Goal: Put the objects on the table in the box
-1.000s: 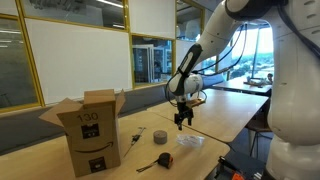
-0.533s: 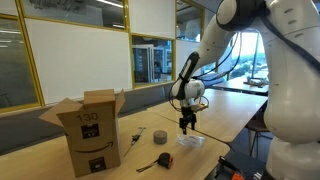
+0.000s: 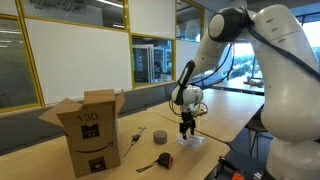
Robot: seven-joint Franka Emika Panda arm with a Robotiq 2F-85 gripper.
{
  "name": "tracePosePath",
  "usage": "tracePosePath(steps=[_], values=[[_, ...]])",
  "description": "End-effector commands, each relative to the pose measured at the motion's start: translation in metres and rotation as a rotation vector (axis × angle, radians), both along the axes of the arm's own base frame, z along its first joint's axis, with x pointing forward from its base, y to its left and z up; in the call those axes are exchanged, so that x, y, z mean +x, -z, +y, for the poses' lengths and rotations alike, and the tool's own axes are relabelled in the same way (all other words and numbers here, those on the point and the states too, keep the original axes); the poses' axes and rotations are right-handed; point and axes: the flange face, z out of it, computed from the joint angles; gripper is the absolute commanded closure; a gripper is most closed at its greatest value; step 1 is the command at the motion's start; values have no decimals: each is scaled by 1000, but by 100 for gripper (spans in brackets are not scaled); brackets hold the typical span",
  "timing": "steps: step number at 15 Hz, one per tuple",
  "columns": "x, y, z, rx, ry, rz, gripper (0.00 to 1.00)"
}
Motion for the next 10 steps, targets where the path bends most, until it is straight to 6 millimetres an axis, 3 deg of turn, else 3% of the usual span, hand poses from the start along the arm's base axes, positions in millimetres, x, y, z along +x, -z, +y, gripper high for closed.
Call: tracePosePath(steps=[1,3,6,10], values=[[13,10,-6,37,-9,0,25],[14,13,-6,39,-16,1,32],[15,15,-6,40,-18,2,58],[16,14,-6,38,-17,2,87]])
